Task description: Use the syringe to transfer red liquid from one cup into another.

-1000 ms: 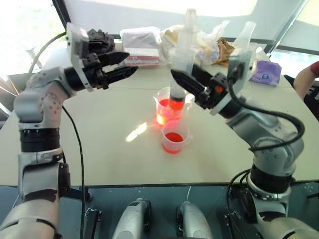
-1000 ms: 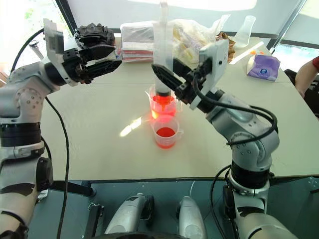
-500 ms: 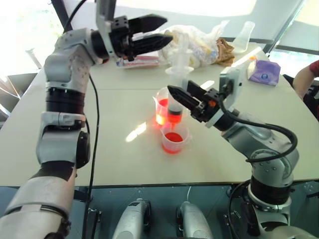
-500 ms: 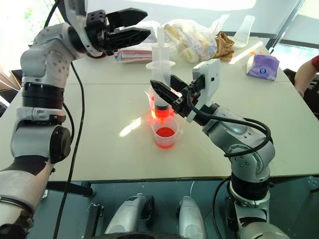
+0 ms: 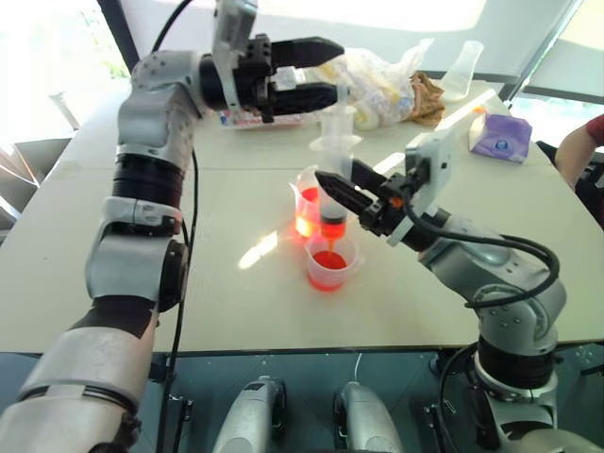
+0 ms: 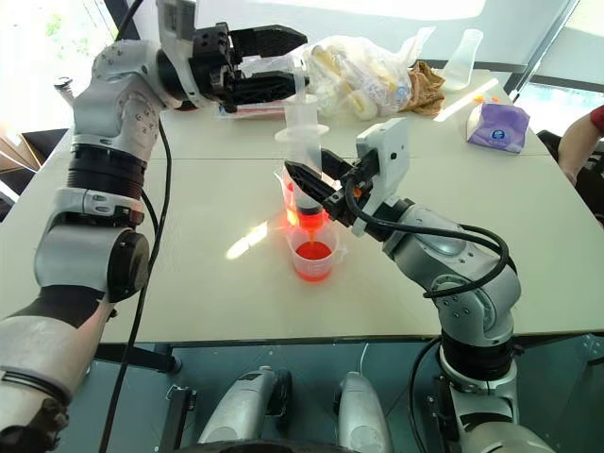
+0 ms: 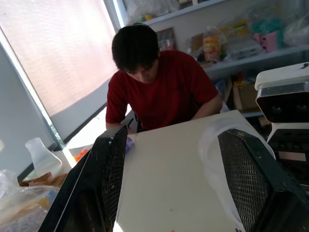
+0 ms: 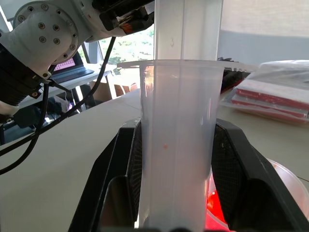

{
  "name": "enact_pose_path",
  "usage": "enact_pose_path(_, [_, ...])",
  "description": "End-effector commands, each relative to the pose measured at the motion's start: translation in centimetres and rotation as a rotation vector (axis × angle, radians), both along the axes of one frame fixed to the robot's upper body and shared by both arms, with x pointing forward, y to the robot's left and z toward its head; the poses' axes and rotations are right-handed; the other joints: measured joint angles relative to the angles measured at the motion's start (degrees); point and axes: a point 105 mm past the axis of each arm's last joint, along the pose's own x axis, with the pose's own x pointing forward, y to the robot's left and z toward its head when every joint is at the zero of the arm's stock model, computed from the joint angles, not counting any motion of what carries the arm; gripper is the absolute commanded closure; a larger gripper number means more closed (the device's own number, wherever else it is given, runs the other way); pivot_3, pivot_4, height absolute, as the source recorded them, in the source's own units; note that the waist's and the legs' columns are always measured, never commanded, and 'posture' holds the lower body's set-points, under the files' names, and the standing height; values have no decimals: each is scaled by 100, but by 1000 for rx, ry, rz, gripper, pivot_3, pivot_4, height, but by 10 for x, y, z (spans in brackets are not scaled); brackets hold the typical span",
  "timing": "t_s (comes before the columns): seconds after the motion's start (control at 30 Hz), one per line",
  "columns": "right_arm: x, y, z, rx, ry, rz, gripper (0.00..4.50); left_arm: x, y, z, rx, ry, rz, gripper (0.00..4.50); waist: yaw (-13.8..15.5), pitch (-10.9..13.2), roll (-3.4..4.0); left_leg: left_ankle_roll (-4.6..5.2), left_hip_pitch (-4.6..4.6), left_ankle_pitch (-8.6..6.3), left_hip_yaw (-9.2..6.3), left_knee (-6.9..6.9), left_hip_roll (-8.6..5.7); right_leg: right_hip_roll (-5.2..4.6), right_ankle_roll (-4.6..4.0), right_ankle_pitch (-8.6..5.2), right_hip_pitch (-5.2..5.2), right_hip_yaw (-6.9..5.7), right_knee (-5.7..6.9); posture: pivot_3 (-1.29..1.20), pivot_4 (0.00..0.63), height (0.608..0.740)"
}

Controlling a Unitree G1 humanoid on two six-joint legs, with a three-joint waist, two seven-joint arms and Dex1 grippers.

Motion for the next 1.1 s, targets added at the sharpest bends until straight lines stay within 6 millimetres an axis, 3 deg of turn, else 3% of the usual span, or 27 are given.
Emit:
enact_pose_path(0.03, [-9,2,22,15,-108,22,3012,-6,-12,-4,45,-20,-52,2254,-5,0,0,1,-2,0,0,1,0,0,0,0,-1,0,0,0,150,740])
enact_pose_path(0.2, [-8,-2,20,12,-107,10,3012,-12,-17,-1,24,-8,-96,3814,-15,0,0,1,-2,0,0,1,0,1,0,0,-2,0,0,0,150,740])
enact_pose_path(0.3, [-8,-5,15,11,-103,3,3012,-16,-18,-6,41,15,-125,4478,-14,0,0,2,-2,0,0,1,0,1,0,0,-2,0,0,0,150,740])
enact_pose_path(0.63, [-11,-5,15,27,-114,2,3012,-28,-23,-35,88,92,-162,4478,-14,0,0,2,-2,0,-1,2,1,0,0,0,-1,1,0,0,150,740])
enact_pose_path(1.1, [-6,-12,35,17,-167,-32,3012,-33,-31,-64,91,147,-153,4478,-10,0,0,2,-1,0,-3,5,1,-2,0,0,2,1,0,0,150,740])
